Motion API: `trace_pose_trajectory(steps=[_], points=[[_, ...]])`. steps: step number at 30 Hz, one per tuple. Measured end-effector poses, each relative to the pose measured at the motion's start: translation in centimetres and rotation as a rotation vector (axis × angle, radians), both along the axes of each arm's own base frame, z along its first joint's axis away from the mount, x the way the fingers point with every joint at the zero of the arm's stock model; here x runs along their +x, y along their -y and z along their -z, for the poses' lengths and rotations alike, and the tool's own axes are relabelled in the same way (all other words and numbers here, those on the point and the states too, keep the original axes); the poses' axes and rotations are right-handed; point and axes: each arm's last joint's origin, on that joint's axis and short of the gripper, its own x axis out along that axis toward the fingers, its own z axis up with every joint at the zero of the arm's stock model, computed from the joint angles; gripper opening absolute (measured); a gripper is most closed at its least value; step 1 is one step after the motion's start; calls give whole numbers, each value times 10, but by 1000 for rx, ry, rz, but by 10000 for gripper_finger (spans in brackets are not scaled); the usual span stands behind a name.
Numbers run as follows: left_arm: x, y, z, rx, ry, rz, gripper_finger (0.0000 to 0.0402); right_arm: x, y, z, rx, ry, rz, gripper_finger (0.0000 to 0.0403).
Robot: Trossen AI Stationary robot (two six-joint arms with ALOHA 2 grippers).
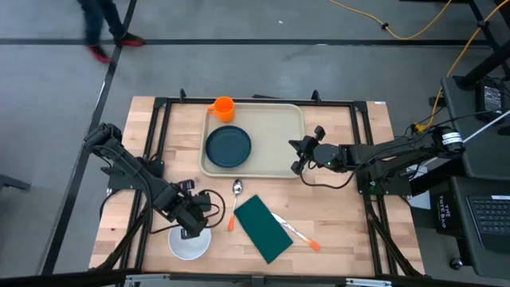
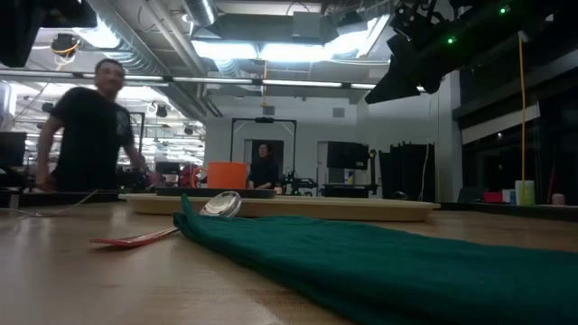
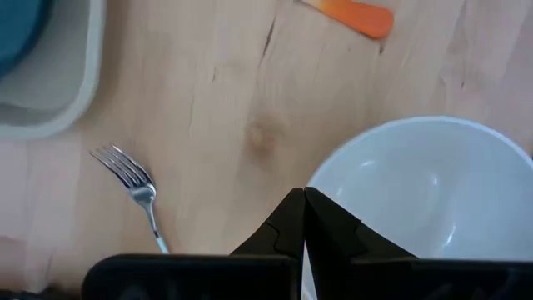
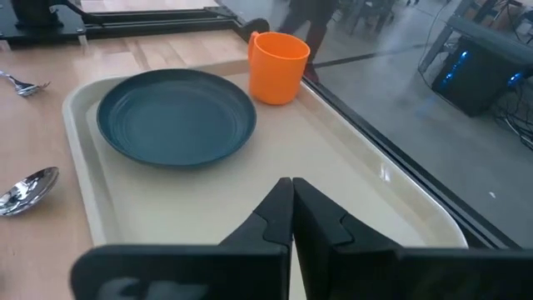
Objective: Set up tray
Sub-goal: Put the white bowl on top of the green plate on the brown serving tray
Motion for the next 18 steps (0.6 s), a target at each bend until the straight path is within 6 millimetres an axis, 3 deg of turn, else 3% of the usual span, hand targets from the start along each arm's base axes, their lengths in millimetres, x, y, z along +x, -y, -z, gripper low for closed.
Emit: trace_pose_trajectory(steps=[10, 18], points=[[1, -1, 0, 18, 19, -24, 10, 0, 0, 0, -1, -1, 0, 12], [1, -1, 0, 28, 23, -9, 60, 0, 0, 0, 4, -1, -7, 12]])
